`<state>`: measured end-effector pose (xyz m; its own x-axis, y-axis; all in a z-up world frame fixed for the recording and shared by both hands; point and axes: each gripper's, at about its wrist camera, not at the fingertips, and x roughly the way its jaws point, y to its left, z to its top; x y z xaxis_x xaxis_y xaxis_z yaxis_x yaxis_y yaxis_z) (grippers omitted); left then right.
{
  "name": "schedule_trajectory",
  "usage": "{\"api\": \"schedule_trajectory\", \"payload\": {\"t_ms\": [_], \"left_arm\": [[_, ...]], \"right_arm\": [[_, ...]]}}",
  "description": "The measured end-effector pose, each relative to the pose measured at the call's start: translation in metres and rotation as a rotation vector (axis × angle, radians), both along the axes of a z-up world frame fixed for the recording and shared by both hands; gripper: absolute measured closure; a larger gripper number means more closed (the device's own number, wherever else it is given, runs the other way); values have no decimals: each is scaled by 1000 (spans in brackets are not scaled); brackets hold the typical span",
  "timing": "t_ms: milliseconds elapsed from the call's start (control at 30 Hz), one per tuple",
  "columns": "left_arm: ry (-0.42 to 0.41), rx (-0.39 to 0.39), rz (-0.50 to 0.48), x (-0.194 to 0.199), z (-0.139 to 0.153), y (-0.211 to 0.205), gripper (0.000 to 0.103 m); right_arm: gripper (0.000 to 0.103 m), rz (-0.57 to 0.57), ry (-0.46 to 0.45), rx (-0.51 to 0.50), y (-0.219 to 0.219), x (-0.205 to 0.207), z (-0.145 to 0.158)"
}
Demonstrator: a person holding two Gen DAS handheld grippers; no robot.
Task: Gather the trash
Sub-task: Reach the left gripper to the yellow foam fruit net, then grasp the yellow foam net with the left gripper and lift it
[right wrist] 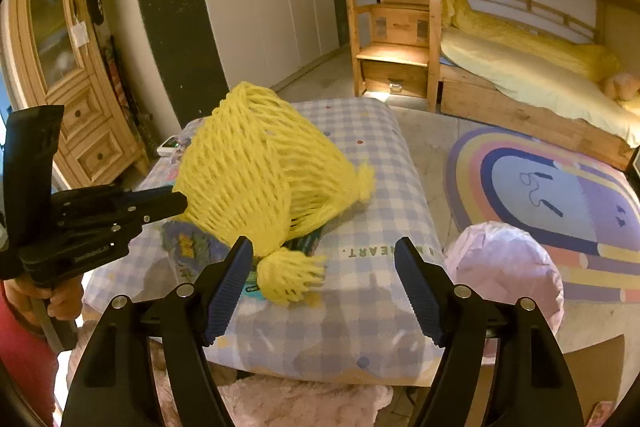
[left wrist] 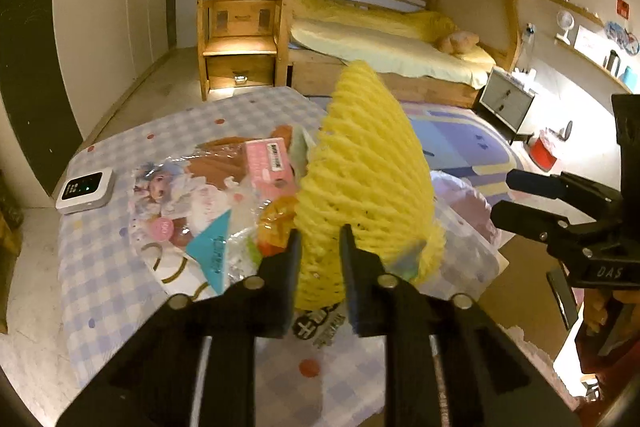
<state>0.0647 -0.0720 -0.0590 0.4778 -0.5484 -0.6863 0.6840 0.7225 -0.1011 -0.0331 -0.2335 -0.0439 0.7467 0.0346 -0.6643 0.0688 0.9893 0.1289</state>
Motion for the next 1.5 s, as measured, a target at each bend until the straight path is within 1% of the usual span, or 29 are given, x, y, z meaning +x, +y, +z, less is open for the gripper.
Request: {"api": "schedule_trajectory", "payload": {"t_ms": [67, 133, 167, 200, 233, 267, 333, 367, 433, 567, 600, 633, 667, 700, 733, 833, 867, 933, 967, 1033, 1100, 1167, 1233, 1300, 1333, 1433, 1500], "left_arm": [[-29, 23, -2, -10, 2, -6, 89], [-74, 45, 16, -17, 3, -8, 88], [-93, 48, 28, -21, 6, -8, 77], [-88, 48, 32, -23, 8, -8, 66], [-88, 44, 40, -24, 10, -7, 35], [-97, 34, 44, -26, 13, -5, 26], [-115, 22, 30, -31, 18, -5, 26], [-118, 23, 31, -31, 19, -7, 23], [-111, 18, 19, -27, 20, -13, 21], [-90, 27, 11, -15, 12, -25, 21], [-82, 22, 10, -12, 10, -27, 21], [-78, 17, 10, -10, 9, -27, 21], [-73, 12, 8, -9, 8, -27, 22], [-71, 6, 2, -8, 7, -26, 22], [-72, 6, -3, -7, 6, -25, 25], [-69, 16, -18, -3, 1, -24, 31], [-65, 17, -22, -2, 0, -24, 35], [-49, 20, -35, 2, -5, -25, 38], [-37, 19, -43, 3, -7, -25, 42], [-3, 13, -70, 8, -10, -27, 46], [15, 9, -90, 8, -12, -28, 47], [30, 8, -103, 10, -12, -30, 47], [14, 31, -73, 13, -14, -31, 46], [15, 34, -42, 17, -15, -30, 39], [17, 30, -28, 20, -15, -31, 34], [23, 8, -35, 25, -13, -34, 34], [36, -2, -66, 26, -12, -39, 34]], "right_arm": [[30, -4, -3, 2, -1, -4, 0], [30, -9, -3, 0, -2, -8, 1], [30, -12, -2, -1, -3, -9, 1], [30, -14, -2, -1, -4, -11, 2], [30, -16, -4, -1, -5, -14, 3], [29, -19, -6, -2, -6, -16, 3], [28, -27, -9, -1, -8, -19, 3], [28, -31, -9, 0, -10, -20, 3], [27, -37, -1, -1, -13, -19, 1], [29, -22, 27, -21, -16, -12, -9], [38, -8, 34, -19, -15, -10, -13], [51, 12, 41, -9, -14, -8, -17], [57, 38, 54, 13, -13, -4, -24], [67, 56, 62, 32, -12, -1, -30], [77, 81, 70, 56, -11, 2, -37], [86, 147, 89, 92, -4, 12, -55], [87, 166, 93, 96, 0, 16, -60], [87, 187, 97, 92, 6, 23, -67], [87, 185, 97, 88, 7, 25, -69], [87, 174, 96, 73, 9, 31, -71], [87, 168, 92, 69, 9, 35, -71], [87, 162, 91, 57, 9, 39, -71], [87, 164, 93, 56, 8, 41, -72], [87, 166, 95, 56, 9, 41, -72], [87, 167, 95, 55, 9, 41, -72], [87, 169, 97, 45, 11, 40, -72], [87, 168, 97, 46, 10, 41, -71]]}}
